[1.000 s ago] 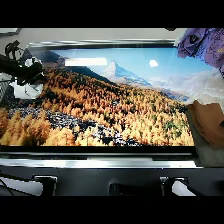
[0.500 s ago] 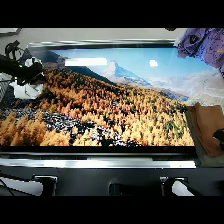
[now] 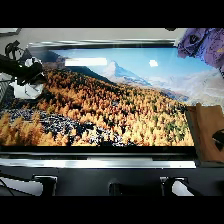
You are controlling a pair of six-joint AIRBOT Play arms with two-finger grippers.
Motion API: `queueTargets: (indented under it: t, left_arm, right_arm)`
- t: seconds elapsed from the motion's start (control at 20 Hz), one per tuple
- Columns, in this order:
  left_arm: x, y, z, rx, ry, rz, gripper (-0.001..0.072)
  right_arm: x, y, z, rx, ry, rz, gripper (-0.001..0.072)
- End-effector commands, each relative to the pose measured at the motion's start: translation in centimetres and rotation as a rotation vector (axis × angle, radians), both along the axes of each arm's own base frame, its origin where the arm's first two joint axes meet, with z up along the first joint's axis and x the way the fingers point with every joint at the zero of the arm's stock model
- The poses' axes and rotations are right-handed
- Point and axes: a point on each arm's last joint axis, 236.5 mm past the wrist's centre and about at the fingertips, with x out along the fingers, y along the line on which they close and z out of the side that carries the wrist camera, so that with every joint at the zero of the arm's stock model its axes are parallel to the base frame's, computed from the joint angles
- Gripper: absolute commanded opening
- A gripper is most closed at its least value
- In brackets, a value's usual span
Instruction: Fold the clothes and pants, and hang the long-sleeved shirts on hangers.
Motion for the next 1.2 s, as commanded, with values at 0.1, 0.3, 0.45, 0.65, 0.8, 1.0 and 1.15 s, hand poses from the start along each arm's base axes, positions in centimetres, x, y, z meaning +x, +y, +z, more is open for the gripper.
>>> queueTargets:
  t: [0.1, 0.3, 0.45, 0.65, 0.8, 1.0, 1.15]
  left_arm:
    - [0.2, 0.1, 0.5, 0.011, -0.028, -0.009, 0.0018]
    - [0.0, 1.1, 2.3, 0.155, -0.128, -0.095, 0.0016]
    - [-0.4, 2.0, 3.5, 0.286, -0.244, -0.102, 0.0016]
    - [-4.0, 1.5, 0.7, 0.314, -0.291, -0.134, 0.0017]
    - [-5.5, 1.4, -0.2, 0.313, -0.270, -0.141, 0.0018]
    - [-5.9, 1.4, -0.6, 0.310, -0.245, -0.150, 0.0020]
    - [-5.9, 1.4, -0.6, 0.310, -0.244, -0.150, 0.0020]
  right_arm:
    - [13.7, 5.5, 2.4, 0.145, -0.489, 0.398, 0.0296]
    - [21.0, 15.6, 5.4, 0.207, -0.642, 0.771, 0.0118]
    - [22.2, 23.3, 5.7, 0.268, -0.652, 0.962, 0.0103]
    - [21.8, 30.6, 5.9, 0.328, -0.653, 1.144, 0.0104]
    - [21.3, 33.1, 5.9, 0.350, -0.649, 1.208, 0.0107]
    - [21.0, 33.1, 5.7, 0.360, -0.633, 1.205, 0.0108]
    - [21.0, 33.1, 5.7, 0.359, -0.634, 1.205, 0.0108]
